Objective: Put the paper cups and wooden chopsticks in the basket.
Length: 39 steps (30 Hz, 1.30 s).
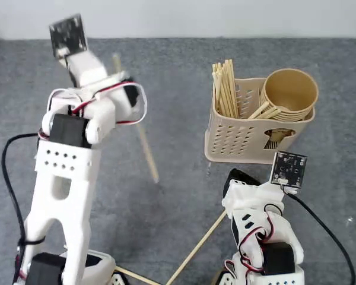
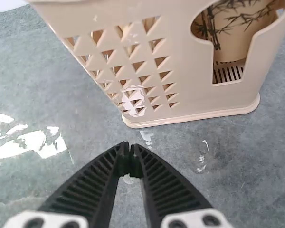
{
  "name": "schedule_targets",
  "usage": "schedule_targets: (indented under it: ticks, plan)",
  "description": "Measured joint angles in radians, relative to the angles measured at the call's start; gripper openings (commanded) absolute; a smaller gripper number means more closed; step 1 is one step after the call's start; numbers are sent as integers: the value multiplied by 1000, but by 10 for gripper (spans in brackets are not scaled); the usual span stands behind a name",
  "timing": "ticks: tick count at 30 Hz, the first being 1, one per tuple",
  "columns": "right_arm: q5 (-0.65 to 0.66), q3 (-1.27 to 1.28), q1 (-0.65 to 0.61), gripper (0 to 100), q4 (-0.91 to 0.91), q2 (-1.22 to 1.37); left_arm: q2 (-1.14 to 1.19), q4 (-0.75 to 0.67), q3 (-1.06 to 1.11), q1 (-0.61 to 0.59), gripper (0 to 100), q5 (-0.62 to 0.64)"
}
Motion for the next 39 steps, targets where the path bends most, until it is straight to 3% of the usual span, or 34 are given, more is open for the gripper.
schedule_targets:
  ticks: [4,15,19,26,31,39]
  plan:
    - [0,0,0,13,0,0,-3,-135,-63,78,13,25]
    - [0,0,0,13,0,0,8,-709,3,192,13,26]
    - [0,0,0,13,0,0,92,-813,12,209,13,26]
    - [0,0,0,13,0,0,183,-793,14,249,49,-28]
    - [0,0,0,13,0,0,184,-657,14,259,160,-58]
    - [0,0,0,13,0,0,95,-400,14,259,166,-44]
